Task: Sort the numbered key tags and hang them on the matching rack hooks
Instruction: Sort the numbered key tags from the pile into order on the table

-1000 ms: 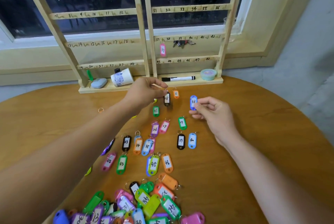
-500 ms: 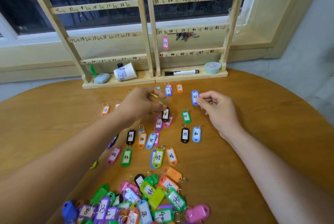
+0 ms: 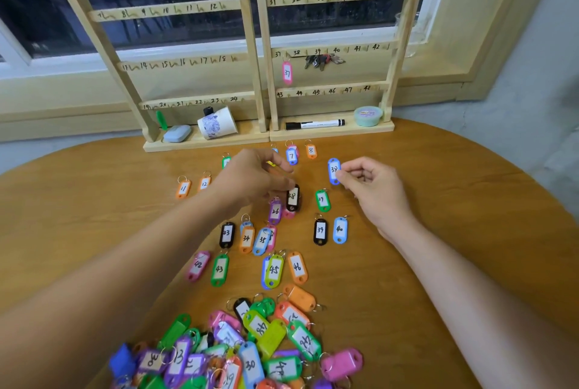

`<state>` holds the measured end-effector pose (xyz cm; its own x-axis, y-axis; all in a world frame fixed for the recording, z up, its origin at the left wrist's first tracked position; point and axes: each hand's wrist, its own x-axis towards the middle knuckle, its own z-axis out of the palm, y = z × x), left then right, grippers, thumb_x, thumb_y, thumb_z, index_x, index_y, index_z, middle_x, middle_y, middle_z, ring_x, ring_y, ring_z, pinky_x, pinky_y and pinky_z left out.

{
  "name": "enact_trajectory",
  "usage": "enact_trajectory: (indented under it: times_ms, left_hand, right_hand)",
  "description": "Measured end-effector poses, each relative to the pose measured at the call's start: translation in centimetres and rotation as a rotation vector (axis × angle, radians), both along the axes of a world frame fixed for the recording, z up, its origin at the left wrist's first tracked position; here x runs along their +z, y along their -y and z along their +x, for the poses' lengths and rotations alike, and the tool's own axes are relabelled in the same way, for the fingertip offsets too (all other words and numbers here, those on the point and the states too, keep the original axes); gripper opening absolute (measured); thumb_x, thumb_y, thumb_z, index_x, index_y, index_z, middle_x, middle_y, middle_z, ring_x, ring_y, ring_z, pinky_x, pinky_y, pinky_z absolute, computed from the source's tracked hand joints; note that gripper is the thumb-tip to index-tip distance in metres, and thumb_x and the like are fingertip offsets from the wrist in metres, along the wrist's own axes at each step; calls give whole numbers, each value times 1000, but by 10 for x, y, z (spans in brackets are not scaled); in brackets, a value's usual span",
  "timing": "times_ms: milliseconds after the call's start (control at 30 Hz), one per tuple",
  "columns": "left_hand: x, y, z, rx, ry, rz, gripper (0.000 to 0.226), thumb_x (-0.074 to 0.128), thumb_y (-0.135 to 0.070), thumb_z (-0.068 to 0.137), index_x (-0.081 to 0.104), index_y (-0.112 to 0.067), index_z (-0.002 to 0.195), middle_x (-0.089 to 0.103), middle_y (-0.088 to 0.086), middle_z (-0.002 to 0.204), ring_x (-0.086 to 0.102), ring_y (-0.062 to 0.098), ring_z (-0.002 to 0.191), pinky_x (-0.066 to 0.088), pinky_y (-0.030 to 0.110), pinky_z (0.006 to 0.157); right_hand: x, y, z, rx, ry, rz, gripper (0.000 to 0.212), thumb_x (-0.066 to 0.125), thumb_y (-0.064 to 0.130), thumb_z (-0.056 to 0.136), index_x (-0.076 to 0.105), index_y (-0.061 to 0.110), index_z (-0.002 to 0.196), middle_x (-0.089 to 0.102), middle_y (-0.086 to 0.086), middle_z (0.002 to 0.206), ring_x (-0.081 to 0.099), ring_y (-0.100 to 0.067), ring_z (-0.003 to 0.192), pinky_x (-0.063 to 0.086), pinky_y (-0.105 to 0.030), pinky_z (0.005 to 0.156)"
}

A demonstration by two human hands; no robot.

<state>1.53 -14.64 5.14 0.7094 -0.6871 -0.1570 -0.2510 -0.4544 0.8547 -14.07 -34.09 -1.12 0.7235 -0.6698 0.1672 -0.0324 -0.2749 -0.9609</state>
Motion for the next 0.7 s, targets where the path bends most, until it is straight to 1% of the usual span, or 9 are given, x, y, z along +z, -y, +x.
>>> enact_trajectory:
  times_ms: [67,133,233,400,467,533,567,667,700]
  left_hand:
    - [-4,8,-7,-14,7,2,21,90,-11,85,76,-14,101,82,9,85,81,22,80,61,35,77]
    - [-8,17,-14,-16,53,14,20,89,-12,86,76,-15,100,81,6,82,81,19,77,63,33,76]
    - [-12,26,-21,-9,165,86,17,89,-18,87,75,-19,97,78,-2,77,76,7,69,58,19,62]
    - [-16,30,-23,-25,310,164,18,89,-29,87,74,-25,95,75,-4,84,72,8,75,56,25,66]
    - [-17,30,-22,-31,339,175,18,89,-31,87,74,-25,95,75,-4,85,71,8,76,58,28,68]
    - [-17,29,-21,-35,357,178,20,90,-33,86,74,-26,95,76,-4,85,73,10,79,62,34,73]
    - [-17,28,-21,-32,362,178,20,90,-34,85,74,-26,95,76,-4,85,72,9,79,61,33,72]
    - [-14,17,-19,-3,345,138,18,89,-32,86,73,-27,93,77,-6,82,71,3,70,49,16,59]
    - [-12,12,-17,12,342,125,16,87,-31,87,73,-27,92,77,-7,80,70,2,68,47,13,55]
  right_hand:
    - [1,0,0,-2,-9,-9,8,81,17,93,79,24,98,76,9,88,69,-3,83,52,-16,68]
    - [2,-1,-1,-7,-9,-10,9,82,17,93,79,23,98,78,6,89,72,-8,84,55,-19,70]
    - [2,-2,-1,-7,-6,9,10,84,16,91,79,21,98,79,2,89,75,-14,87,58,-20,74]
    - [3,-2,-1,8,-14,23,13,85,18,91,78,22,101,80,3,89,76,-11,87,57,-20,76]
    - [4,-2,-2,5,-18,28,13,83,18,92,78,22,104,80,4,91,76,-8,88,58,-19,77]
    - [5,-2,-3,6,-28,28,15,82,20,93,78,23,107,80,5,91,76,-7,88,57,-18,76]
    - [6,-3,-4,6,-35,24,16,82,20,93,78,23,108,80,5,91,76,-7,88,57,-17,75]
    - [7,-4,-4,8,-47,24,18,82,19,94,78,22,111,81,4,91,77,-6,87,57,-17,75]
    - [8,-4,-5,7,-50,21,18,82,19,94,78,21,111,81,4,91,77,-6,88,57,-17,75]
